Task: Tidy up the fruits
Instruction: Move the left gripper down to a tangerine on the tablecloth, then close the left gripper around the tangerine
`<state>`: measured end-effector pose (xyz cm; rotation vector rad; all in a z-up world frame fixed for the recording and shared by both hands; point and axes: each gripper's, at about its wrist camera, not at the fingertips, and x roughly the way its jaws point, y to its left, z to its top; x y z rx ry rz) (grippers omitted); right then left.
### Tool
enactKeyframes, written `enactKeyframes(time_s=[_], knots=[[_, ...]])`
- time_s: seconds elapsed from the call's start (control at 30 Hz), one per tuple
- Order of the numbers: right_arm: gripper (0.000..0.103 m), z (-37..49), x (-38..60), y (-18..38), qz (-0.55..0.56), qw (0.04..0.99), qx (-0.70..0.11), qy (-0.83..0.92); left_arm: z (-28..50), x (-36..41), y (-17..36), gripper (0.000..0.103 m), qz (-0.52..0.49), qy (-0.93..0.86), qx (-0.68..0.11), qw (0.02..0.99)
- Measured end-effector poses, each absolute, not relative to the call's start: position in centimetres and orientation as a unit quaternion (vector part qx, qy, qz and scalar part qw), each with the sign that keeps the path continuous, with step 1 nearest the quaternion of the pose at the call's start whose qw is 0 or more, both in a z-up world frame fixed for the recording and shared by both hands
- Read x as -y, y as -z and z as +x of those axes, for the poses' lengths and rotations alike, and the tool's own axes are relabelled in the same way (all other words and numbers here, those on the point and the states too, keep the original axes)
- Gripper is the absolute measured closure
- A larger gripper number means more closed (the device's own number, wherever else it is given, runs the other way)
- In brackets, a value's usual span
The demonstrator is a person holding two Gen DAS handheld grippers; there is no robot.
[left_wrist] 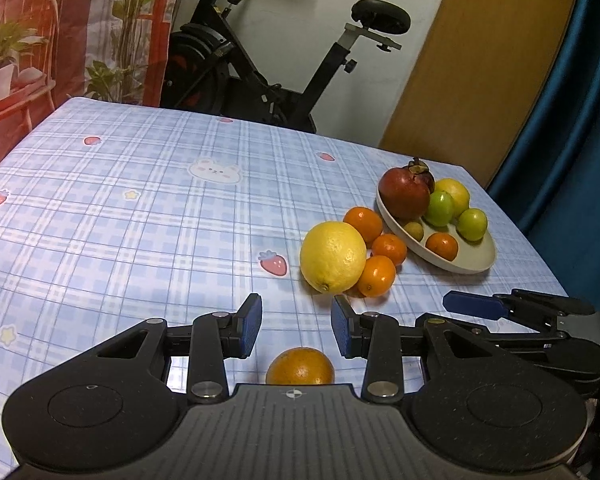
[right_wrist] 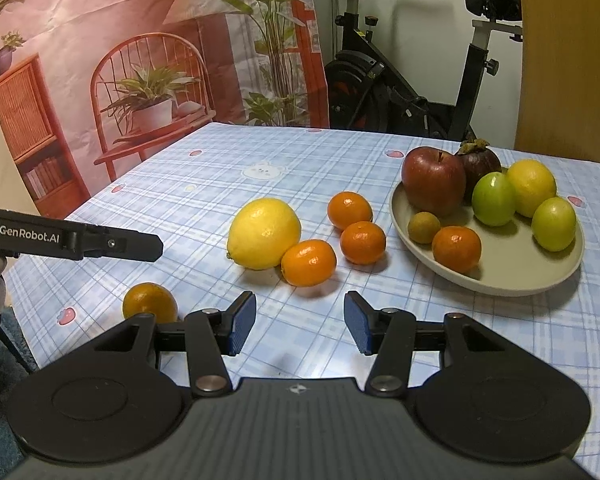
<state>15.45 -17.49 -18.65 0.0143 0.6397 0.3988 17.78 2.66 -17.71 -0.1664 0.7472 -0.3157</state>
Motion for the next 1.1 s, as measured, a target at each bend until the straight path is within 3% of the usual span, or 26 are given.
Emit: enactKeyframes(time_s=[0.97,1.1], knots=[[0.051,15.5,17.5,19.1,0.014,0.928,-0.315,-0.197,18.1,-4.5,16.9,0.063,-0.095,0.146,-0.369,0.913],[0.051,15.6,17.5,19.0,0.015,0.927,-0.316,-0.2,17.9,-4.7,16.9,0.059,-0.102,0.151,-0.376,0.909]])
